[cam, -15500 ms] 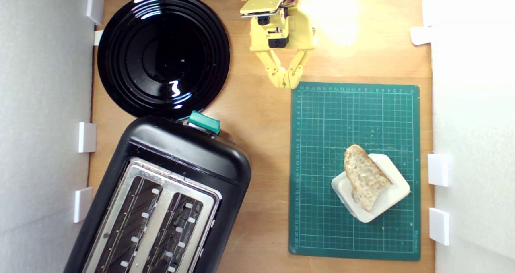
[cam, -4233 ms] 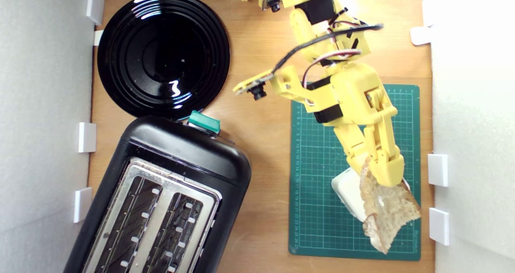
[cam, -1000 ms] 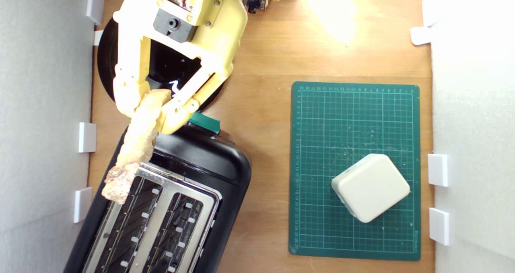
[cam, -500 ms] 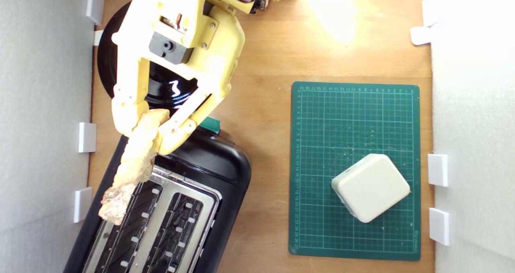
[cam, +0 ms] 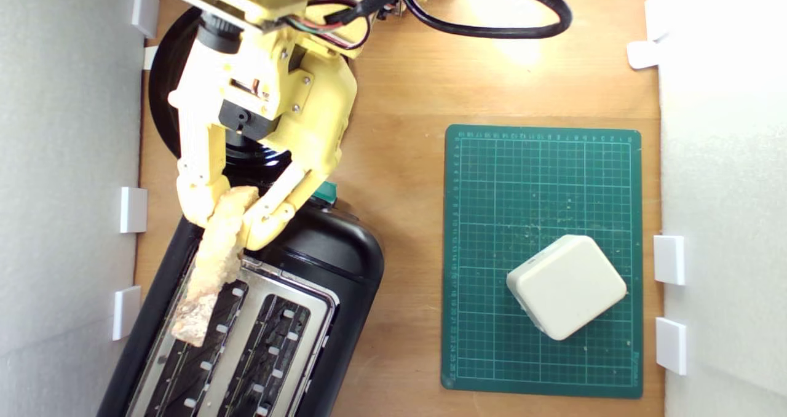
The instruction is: Pick bread and place in toaster
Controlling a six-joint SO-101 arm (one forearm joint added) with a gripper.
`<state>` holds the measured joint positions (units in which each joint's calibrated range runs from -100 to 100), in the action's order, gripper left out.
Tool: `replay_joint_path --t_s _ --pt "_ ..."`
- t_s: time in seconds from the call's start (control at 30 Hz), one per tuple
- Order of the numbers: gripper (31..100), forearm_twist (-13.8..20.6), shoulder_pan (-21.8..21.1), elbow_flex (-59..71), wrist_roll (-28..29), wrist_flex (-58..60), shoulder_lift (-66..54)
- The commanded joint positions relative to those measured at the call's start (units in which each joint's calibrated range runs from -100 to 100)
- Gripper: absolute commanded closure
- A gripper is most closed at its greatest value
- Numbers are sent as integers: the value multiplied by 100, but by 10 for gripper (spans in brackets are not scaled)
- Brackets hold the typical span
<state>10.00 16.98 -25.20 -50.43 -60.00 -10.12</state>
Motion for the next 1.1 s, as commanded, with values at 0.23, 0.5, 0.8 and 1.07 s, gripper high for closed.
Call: replay_joint_path --t_s 0.23,0.5,0.8,1.07 --pt "745 -274 284 -263 -176 266 55" --pt "745 -564 284 -272 -223 650 55" --pt "745 -1081 550 -263 -181 659 64" --pt "745 -1081 607 -263 -50 667 180"
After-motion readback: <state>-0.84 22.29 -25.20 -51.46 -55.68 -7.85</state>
